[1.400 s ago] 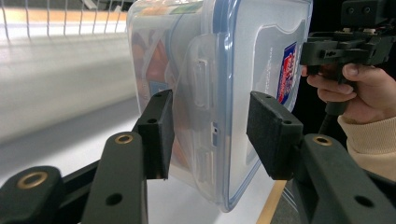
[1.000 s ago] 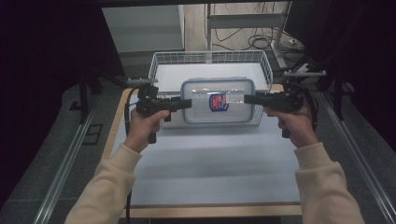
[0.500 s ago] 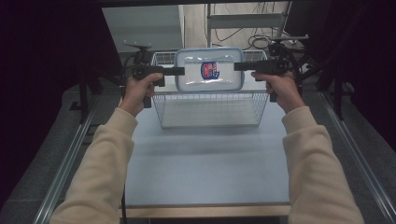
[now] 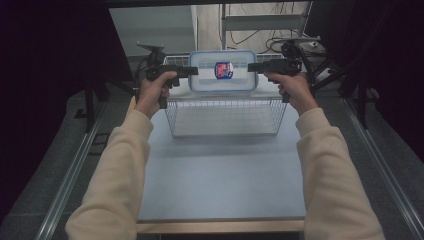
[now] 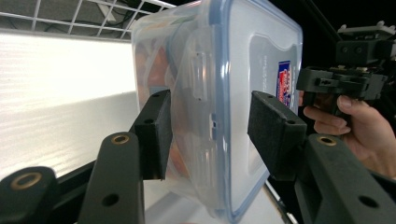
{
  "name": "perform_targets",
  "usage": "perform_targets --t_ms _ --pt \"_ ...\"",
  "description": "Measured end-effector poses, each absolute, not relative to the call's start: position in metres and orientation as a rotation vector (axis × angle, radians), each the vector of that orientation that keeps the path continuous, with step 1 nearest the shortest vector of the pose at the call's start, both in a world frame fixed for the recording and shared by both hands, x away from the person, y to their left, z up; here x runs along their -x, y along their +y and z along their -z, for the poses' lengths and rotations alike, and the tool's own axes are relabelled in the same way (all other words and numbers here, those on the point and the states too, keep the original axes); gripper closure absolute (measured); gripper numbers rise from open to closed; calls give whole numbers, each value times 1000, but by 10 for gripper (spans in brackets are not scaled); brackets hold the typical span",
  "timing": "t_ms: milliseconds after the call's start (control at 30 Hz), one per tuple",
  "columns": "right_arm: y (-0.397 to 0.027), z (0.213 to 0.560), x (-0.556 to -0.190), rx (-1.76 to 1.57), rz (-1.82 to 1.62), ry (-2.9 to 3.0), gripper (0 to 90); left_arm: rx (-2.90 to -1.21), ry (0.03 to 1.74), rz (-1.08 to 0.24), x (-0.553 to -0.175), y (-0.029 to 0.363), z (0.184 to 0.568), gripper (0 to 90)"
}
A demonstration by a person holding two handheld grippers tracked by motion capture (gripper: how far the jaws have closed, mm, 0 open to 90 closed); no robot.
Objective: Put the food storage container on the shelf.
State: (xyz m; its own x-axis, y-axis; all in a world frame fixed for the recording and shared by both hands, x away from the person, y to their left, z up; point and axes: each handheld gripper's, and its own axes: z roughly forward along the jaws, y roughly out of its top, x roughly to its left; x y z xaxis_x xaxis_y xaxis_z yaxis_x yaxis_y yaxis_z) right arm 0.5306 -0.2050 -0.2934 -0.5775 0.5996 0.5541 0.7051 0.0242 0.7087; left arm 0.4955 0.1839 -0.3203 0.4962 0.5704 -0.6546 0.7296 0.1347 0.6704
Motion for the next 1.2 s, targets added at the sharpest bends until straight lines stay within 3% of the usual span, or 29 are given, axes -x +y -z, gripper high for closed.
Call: perform_targets --t_ms 200,267,400,533,633,800,1200 --pt "-198 296 -538 1508 1535 -2214 438 -1523 1245 156 -505 181 327 456" --pt "-196 299 -538 1535 1532 -2208 440 -1517 1257 154 -508 179 329 386" --pt "-197 298 -534 1552 1594 -2220 412 -1541 1240 159 -506 176 329 344" --pt "-203 292 -523 1531 1683 -2246 362 -1525 1230 55 -494 179 321 249" --pt "-210 288 -507 1472 1730 -2308 348 -1552 1195 -41 -476 180 312 238" --pt "-220 290 -469 1339 1763 -2416 307 -1580 1117 -92 -434 183 311 225" --pt "-243 338 -378 1130 1737 -2594 248 -1717 957 -154 -323 184 361 216"
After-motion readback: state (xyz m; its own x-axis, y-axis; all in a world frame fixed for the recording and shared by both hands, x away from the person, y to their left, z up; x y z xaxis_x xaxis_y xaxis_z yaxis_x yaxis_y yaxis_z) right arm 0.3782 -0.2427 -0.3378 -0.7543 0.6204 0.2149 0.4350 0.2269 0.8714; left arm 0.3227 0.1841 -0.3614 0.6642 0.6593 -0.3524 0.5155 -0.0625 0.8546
